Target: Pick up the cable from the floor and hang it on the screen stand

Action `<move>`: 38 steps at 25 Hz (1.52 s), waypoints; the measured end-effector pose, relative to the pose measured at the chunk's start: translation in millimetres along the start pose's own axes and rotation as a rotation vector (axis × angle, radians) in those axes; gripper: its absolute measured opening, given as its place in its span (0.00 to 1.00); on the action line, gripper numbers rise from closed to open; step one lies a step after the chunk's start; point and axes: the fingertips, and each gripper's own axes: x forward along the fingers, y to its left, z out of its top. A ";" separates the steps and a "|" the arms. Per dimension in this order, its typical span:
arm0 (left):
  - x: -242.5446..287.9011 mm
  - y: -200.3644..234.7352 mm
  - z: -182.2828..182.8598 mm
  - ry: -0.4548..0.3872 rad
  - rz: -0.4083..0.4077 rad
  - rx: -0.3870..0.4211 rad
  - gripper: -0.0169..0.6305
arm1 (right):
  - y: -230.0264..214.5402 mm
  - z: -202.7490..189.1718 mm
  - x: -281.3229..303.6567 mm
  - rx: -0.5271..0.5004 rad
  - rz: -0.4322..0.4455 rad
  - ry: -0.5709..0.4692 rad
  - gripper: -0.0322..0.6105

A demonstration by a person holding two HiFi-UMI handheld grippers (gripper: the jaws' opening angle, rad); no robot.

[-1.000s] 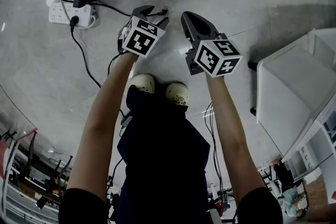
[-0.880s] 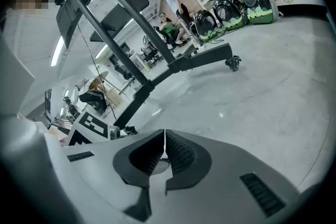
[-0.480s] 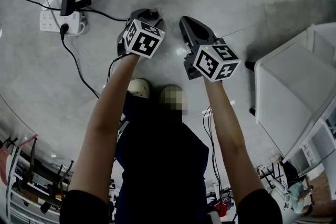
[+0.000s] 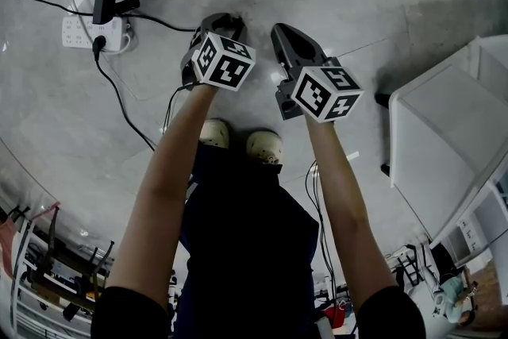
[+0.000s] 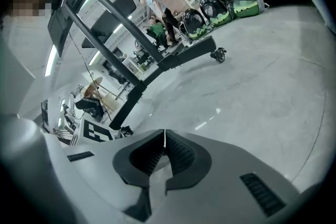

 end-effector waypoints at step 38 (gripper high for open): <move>-199.3 -15.1 63.3 -0.085 -0.056 -0.076 0.18 | 125.0 74.9 -88.3 0.019 -0.029 0.026 0.09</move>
